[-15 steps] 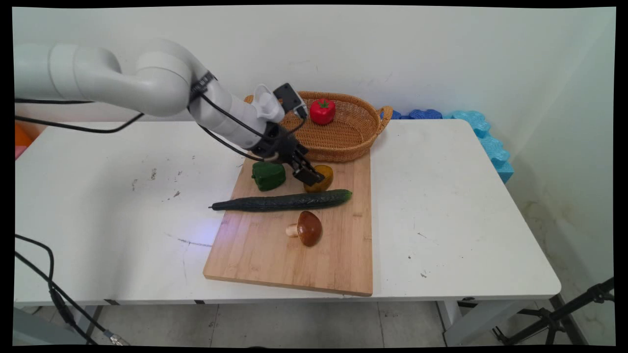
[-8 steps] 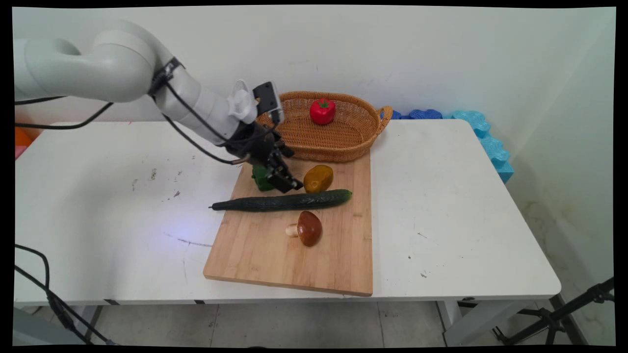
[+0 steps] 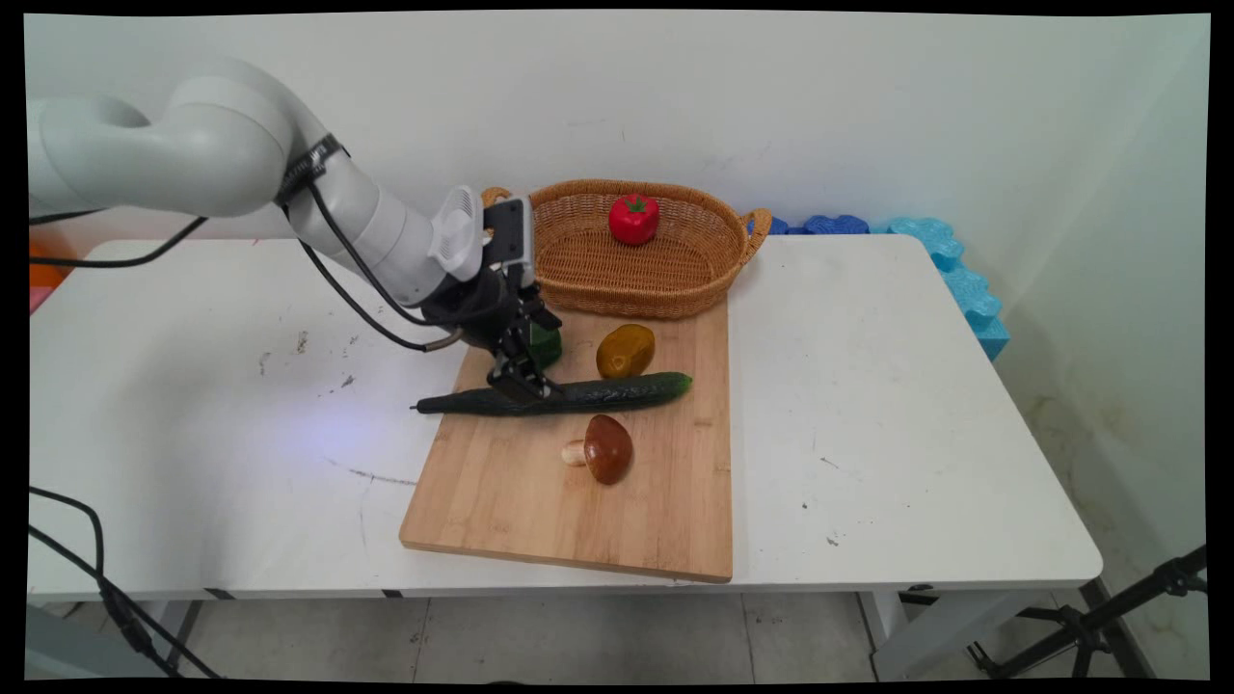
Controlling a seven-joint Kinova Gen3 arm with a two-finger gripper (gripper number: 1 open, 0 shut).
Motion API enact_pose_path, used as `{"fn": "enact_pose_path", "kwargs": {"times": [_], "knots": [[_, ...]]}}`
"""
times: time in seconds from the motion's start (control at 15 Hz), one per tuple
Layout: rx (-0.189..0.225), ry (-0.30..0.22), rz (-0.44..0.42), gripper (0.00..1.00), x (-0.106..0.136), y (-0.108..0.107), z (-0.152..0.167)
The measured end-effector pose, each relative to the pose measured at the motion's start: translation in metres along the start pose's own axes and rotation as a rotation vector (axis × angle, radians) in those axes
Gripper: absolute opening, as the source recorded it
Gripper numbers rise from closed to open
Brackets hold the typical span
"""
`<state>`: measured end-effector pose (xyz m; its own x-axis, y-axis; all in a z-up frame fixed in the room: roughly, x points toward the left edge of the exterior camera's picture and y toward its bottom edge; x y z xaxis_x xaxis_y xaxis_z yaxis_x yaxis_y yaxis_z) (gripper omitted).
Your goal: Pick up the cucumber from the cutting board, then place the picked object in the vegetable basket
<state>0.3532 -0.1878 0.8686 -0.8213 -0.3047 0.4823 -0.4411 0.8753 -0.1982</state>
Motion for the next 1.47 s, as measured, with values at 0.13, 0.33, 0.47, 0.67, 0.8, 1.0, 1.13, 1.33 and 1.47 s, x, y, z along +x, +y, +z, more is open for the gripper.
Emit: {"fn": "enact_pose_path", "kwargs": {"times": [0.13,0.33,0.47,0.67,0.8,1.0,1.13,1.33,1.47], "knots": [[0.000,-0.012,0.012,1.00,-0.002,0.001,0.009],[-0.001,-0.023,0.021,1.00,-0.004,0.003,0.024],[-0.002,-0.029,0.022,1.00,-0.004,0.005,0.034],[-0.004,-0.033,0.021,1.00,-0.004,0.008,0.044],[-0.005,-0.034,0.020,1.00,-0.004,0.009,0.049],[-0.006,-0.037,0.019,1.00,-0.005,0.011,0.054],[-0.005,-0.040,0.017,0.00,-0.006,0.012,0.057],[-0.007,-0.045,0.015,0.00,-0.008,0.013,0.059],[-0.009,-0.050,0.011,0.00,-0.009,0.014,0.059]]}}
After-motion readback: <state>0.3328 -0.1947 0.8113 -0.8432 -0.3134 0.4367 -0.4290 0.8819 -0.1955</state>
